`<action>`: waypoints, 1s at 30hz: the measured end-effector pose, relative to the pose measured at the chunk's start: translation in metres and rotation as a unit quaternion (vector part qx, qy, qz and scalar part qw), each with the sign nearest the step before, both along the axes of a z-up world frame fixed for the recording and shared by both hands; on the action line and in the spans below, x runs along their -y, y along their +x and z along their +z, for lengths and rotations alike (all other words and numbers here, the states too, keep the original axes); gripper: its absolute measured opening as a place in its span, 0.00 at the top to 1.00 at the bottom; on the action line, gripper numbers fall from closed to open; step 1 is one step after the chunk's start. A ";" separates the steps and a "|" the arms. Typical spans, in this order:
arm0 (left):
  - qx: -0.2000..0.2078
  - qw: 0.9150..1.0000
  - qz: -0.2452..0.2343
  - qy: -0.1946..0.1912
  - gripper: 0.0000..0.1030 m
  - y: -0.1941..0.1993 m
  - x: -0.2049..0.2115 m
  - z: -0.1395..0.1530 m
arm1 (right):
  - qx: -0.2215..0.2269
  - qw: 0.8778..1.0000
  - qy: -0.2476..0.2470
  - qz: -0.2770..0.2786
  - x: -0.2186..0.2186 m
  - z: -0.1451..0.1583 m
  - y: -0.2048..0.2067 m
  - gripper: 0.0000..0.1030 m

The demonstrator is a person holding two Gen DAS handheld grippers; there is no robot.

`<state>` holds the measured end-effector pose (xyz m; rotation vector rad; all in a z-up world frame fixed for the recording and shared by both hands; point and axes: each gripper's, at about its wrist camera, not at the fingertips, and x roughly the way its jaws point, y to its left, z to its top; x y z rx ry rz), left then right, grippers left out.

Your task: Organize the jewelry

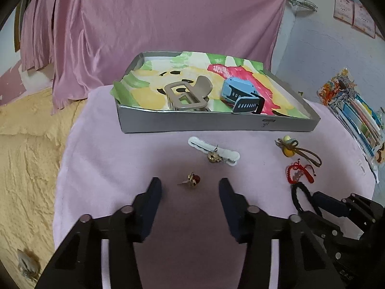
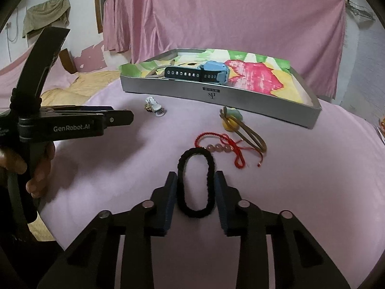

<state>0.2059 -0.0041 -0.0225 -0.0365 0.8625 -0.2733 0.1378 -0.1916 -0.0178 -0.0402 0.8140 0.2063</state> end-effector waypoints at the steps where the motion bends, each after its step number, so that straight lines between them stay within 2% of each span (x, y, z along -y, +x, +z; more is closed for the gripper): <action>1: -0.002 1.000 0.002 0.000 0.63 0.001 0.000 0.000 | -0.001 1.000 0.001 0.002 -0.001 0.000 0.002 0.79; 3: -0.004 1.000 0.004 0.000 0.69 0.003 0.000 0.001 | -0.005 1.000 0.007 0.008 -0.003 0.001 0.009 0.83; 7: -0.010 1.000 0.003 0.001 0.72 0.008 0.000 0.001 | -0.010 1.000 0.021 0.012 -0.006 0.001 0.017 0.83; 13: -0.011 1.000 0.001 0.022 0.83 0.014 0.006 0.001 | -0.012 0.999 0.026 0.019 -0.011 0.000 0.021 0.83; 16: -0.008 0.999 -0.003 0.035 0.84 0.013 0.010 0.001 | -0.012 0.999 0.030 0.018 -0.010 0.000 0.021 0.90; 18: -0.009 0.999 -0.007 0.039 0.84 0.012 0.013 0.001 | -0.012 0.999 0.038 0.018 -0.009 -0.001 0.021 0.91; 22: -0.003 1.000 -0.010 0.026 0.84 0.004 0.013 0.002 | -0.009 0.999 0.049 0.020 -0.006 -0.002 0.018 0.91; 23: 0.001 1.000 -0.011 0.019 0.89 0.000 0.013 0.002 | -0.009 0.998 0.053 0.020 -0.005 -0.002 0.017 0.91; 26: 0.002 1.000 -0.017 -0.003 0.89 -0.007 0.013 0.003 | -0.006 0.997 0.069 0.020 -0.001 -0.004 0.015 0.92; 30: 0.003 1.000 -0.019 -0.008 0.89 -0.013 0.018 0.001 | -0.002 0.996 0.087 0.021 0.004 -0.006 0.012 0.92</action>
